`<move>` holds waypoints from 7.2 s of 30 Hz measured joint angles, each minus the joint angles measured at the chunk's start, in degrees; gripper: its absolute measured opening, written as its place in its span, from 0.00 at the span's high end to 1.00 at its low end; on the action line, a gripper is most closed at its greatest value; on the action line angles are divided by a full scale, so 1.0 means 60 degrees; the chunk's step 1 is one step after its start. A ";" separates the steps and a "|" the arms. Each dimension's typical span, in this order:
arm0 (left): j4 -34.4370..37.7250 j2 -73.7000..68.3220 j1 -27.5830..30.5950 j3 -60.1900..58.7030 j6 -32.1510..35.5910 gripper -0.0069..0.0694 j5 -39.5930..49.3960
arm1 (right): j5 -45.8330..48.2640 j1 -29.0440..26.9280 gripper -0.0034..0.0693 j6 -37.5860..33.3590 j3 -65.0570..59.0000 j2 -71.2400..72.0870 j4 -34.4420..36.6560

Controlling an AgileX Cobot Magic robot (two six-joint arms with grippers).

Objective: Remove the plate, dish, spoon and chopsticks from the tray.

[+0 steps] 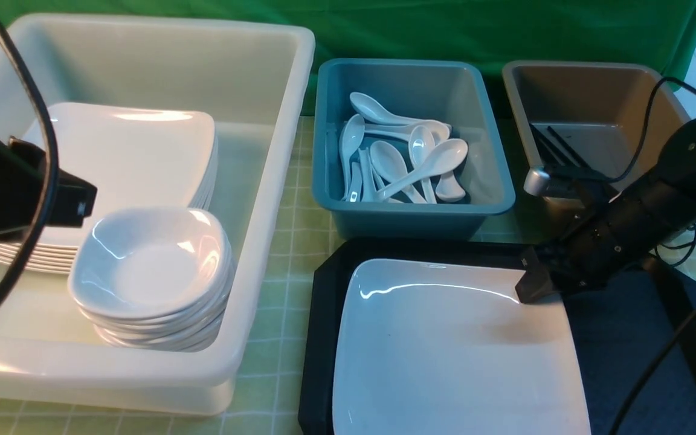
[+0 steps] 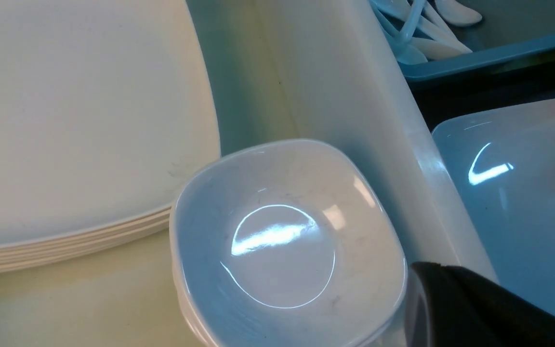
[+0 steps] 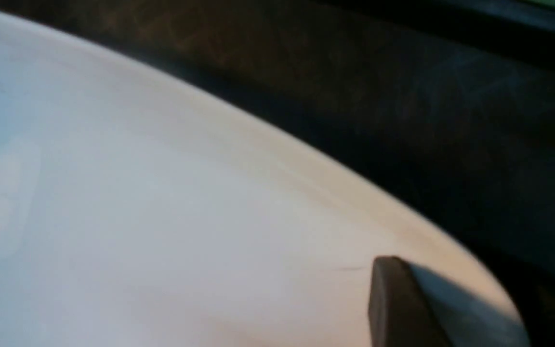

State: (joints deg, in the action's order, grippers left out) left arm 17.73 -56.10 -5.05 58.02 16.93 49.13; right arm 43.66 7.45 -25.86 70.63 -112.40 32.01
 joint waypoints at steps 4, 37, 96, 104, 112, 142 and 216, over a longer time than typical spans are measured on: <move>0.0000 0.0000 0.0000 0.0000 0.0000 0.93 0.0000 | 0.0277 0.0000 0.67 0.0035 -0.0013 0.0349 -0.0172; 0.1491 -0.2170 -0.1333 0.2261 0.1469 0.93 -0.0837 | 0.1908 0.0103 0.91 0.0440 0.4682 0.4185 0.0312; 0.1590 -0.1859 0.5244 0.3019 -0.0568 0.93 0.0840 | -0.5439 0.6086 0.73 -0.1899 1.2985 -0.5603 0.2141; 0.1657 -0.1859 0.5244 0.3019 -0.0534 0.93 0.0901 | -0.5378 0.6077 0.45 -0.1899 1.2985 -0.5603 0.1800; 0.1667 -0.1859 0.5244 0.3019 -0.0457 0.93 0.0901 | -0.4659 0.6077 0.53 -0.1899 1.2985 -0.5551 0.1349; 0.0495 -0.9721 -0.0016 0.7610 -0.0203 0.93 0.0261 | 0.3991 0.2826 0.94 0.2079 0.5656 0.3111 -0.4173; 0.1250 0.6367 -0.0036 -0.3776 -0.0075 0.93 -0.2680 | -0.5914 0.2667 0.88 0.8854 -0.6958 1.7957 -1.0238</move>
State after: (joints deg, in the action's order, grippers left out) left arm 25.23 -17.90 -5.27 35.36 16.48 33.05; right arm 8.17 23.46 27.27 28.88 -4.66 -29.42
